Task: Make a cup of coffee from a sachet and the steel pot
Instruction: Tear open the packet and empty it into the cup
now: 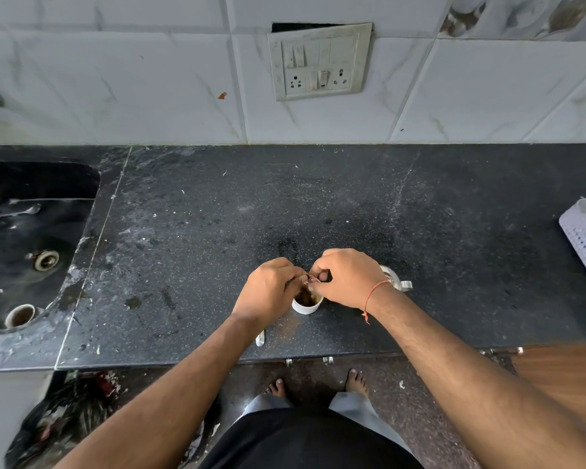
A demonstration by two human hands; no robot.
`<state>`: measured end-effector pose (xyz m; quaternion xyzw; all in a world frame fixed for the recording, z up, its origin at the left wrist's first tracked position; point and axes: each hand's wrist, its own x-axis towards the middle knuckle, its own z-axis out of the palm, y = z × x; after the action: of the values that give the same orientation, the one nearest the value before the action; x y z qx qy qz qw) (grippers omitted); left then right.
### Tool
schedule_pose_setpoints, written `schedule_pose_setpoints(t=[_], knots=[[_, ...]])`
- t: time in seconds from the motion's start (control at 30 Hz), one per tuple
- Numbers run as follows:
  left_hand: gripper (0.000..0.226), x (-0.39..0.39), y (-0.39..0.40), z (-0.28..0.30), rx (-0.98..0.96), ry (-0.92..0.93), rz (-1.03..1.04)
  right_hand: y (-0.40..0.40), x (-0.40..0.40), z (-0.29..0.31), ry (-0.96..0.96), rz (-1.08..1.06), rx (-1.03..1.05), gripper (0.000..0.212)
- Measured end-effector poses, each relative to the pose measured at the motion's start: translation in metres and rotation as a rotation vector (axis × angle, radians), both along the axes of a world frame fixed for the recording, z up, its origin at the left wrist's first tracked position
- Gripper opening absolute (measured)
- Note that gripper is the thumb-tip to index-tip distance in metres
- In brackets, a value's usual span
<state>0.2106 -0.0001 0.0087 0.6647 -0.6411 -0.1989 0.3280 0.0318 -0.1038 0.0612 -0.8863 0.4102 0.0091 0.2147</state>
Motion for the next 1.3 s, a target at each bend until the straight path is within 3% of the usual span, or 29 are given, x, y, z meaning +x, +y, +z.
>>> schedule_pose_setpoints(t=[0.47, 1.3], knots=[[0.013, 0.002, 0.0, -0.002, 0.006, 0.05, 0.034, -0.001, 0.002, -0.007, -0.005, 0.003, -0.011, 0.018], [0.008, -0.001, 0.007, -0.011, 0.022, 0.055, 0.09, -0.003, -0.002, 0.004, 0.153, 0.004, -0.027, 0.014]])
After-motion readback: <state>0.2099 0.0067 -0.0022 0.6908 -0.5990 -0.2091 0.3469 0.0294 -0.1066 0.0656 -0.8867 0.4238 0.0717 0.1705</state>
